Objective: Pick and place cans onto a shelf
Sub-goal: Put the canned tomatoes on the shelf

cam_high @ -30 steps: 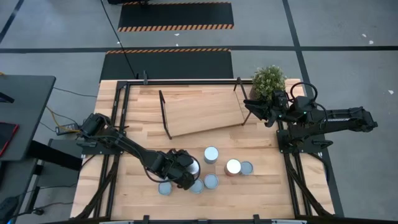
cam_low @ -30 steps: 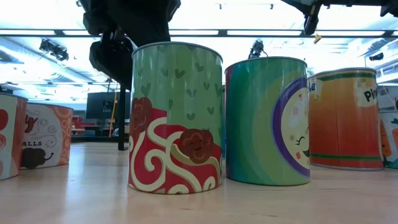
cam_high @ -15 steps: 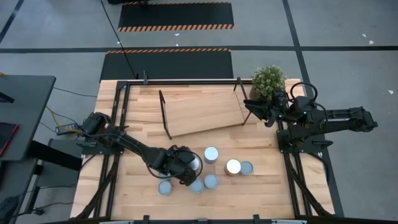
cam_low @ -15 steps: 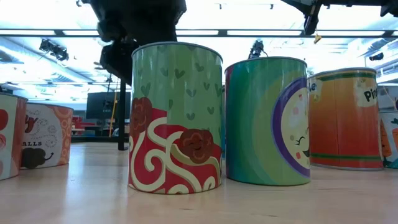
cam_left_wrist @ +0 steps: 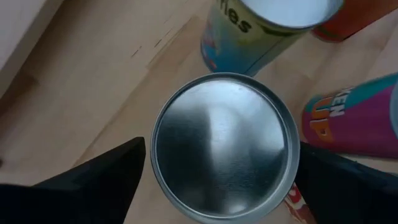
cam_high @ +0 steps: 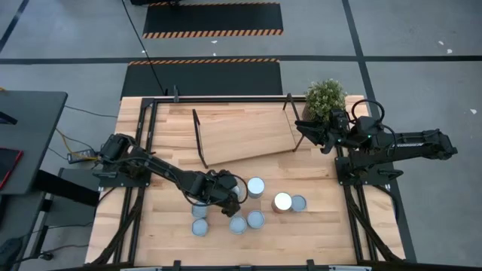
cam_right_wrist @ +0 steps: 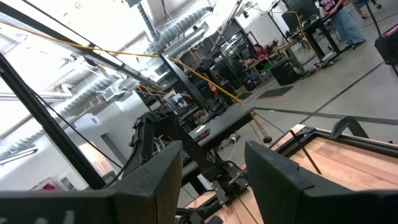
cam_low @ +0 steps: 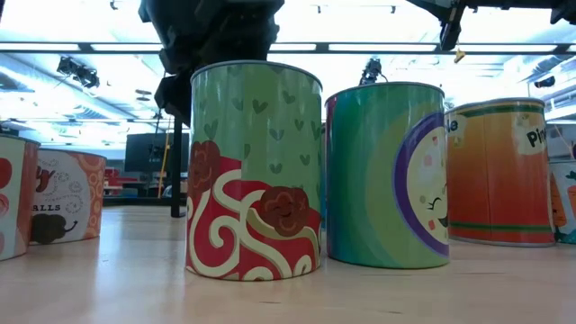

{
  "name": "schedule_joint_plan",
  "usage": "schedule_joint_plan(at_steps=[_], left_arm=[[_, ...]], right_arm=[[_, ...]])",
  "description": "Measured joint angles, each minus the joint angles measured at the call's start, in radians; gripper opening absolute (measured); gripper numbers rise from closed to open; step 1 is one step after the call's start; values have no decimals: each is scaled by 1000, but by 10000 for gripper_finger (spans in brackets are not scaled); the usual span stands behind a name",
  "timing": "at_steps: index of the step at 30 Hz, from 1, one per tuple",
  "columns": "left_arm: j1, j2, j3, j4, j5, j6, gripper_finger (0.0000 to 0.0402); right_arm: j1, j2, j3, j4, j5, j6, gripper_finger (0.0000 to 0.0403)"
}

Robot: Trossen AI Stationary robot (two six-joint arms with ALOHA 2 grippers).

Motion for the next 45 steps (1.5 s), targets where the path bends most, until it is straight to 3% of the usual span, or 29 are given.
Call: schedule_joint_plan(at_steps=[13, 28, 36, 45], left_arm=[[32, 0, 0, -29, 77, -1, 389], [14, 0, -1, -313, 69, -219, 389], [-14, -2, -1, -174, 152, -39, 389], [20, 0, -37, -156, 108, -63, 389]], right_arm=[[0, 0, 0, 0, 0, -2, 181], [0, 0, 0, 0, 0, -3, 181], [0, 0, 0, 0, 0, -3, 181], [0, 0, 0, 0, 0, -1, 181]])
